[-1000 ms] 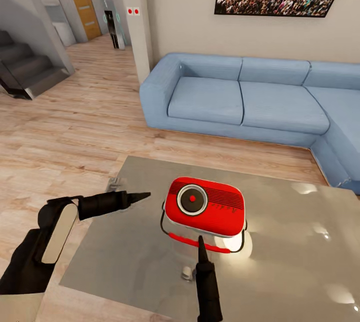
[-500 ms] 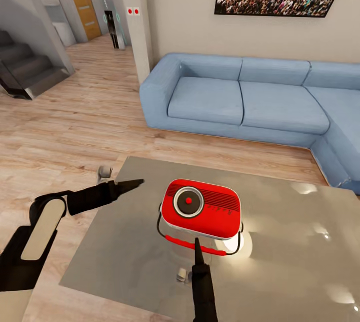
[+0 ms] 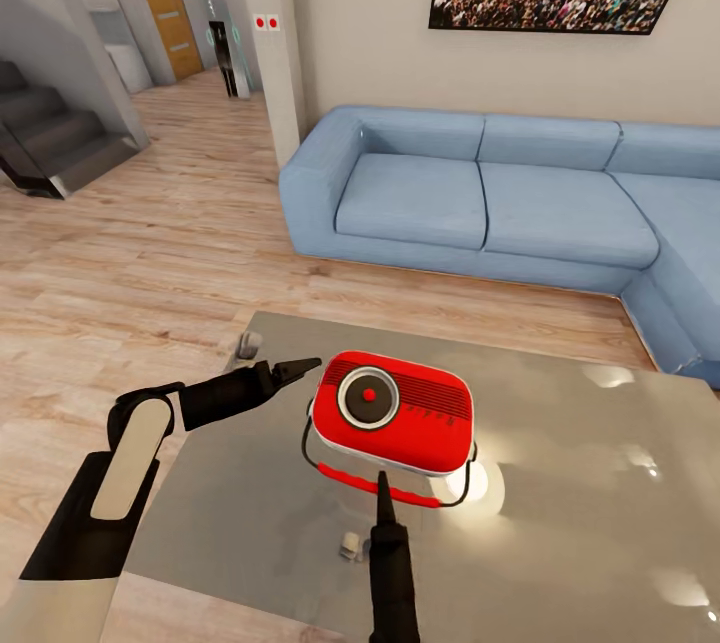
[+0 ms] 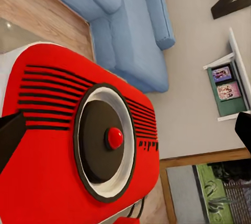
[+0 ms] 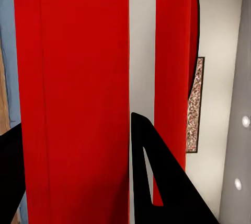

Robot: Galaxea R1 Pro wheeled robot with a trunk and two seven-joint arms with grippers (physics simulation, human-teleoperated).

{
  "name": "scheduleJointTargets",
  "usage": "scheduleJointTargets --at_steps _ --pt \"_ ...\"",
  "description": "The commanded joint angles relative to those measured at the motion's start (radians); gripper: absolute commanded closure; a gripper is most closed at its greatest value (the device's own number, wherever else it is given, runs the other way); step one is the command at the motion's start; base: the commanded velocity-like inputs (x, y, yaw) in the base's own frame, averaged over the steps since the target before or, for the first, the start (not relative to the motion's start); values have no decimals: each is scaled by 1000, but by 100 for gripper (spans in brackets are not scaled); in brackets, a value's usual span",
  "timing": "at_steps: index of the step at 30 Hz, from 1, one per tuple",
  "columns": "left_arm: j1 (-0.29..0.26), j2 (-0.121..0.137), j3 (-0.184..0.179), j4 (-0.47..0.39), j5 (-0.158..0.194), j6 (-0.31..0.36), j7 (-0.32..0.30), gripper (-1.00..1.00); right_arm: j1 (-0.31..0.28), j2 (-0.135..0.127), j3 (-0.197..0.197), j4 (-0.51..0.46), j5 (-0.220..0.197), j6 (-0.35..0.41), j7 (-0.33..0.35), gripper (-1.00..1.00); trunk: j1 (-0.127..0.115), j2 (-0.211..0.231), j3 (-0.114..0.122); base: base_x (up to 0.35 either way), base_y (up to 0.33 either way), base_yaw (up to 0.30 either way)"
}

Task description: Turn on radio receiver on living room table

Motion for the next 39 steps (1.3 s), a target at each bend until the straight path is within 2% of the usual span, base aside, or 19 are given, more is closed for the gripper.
scheduleJointTargets --at_steps 1,3,10,13,15,16,19,22,25,27,30,37,39 --pt "0 0 0 0 0 0 0 -100 0 11 0 -1 4 8 0 100 0 0 0 0 0 0" --pt "1 0 0 1 0 -1 1 -100 -1 25 -2 -1 2 7 -1 100 0 0 0 0 0 0" --pt "0 -3 0 2 0 -1 1 -100 0 35 -1 -1 11 6 -11 100 0 0 0 0 0 0" --pt "-8 -17 0 2 0 -1 1 -100 4 35 2 0 13 6 -29 100 0 0 0 0 0 0" --pt "-11 -30 -1 2 0 -1 1 -100 3 34 25 1 12 7 -32 100 0 0 0 0 0 0" --pt "-11 -35 -1 2 0 -1 1 100 3 33 37 1 9 8 -33 100 0 0 0 0 0 0" --pt "-12 -45 -1 4 -6 -1 2 100 3 32 58 1 5 18 -34 100 0 0 0 0 0 0" --pt "-12 -52 -1 5 -33 -1 3 100 4 33 62 1 5 25 -34 100 0 0 0 0 0 0" --pt "-12 -72 -3 6 -44 0 21 100 5 34 63 1 5 31 -33 100 0 0 0 0 0 0" --pt "-13 -91 -17 5 -52 1 64 100 5 34 63 1 5 34 -32 100 0 0 0 0 0 0" --pt "-23 -120 -61 5 -58 3 129 100 5 34 63 1 5 35 -31 100 0 0 0 0 0 0" --pt "-39 -150 -74 6 -56 4 143 100 5 36 64 2 6 35 -27 100 0 0 0 0 0 0" --pt "-39 -160 -92 10 -55 4 143 100 5 36 65 2 6 46 -25 100 0 0 0 0 0 0"
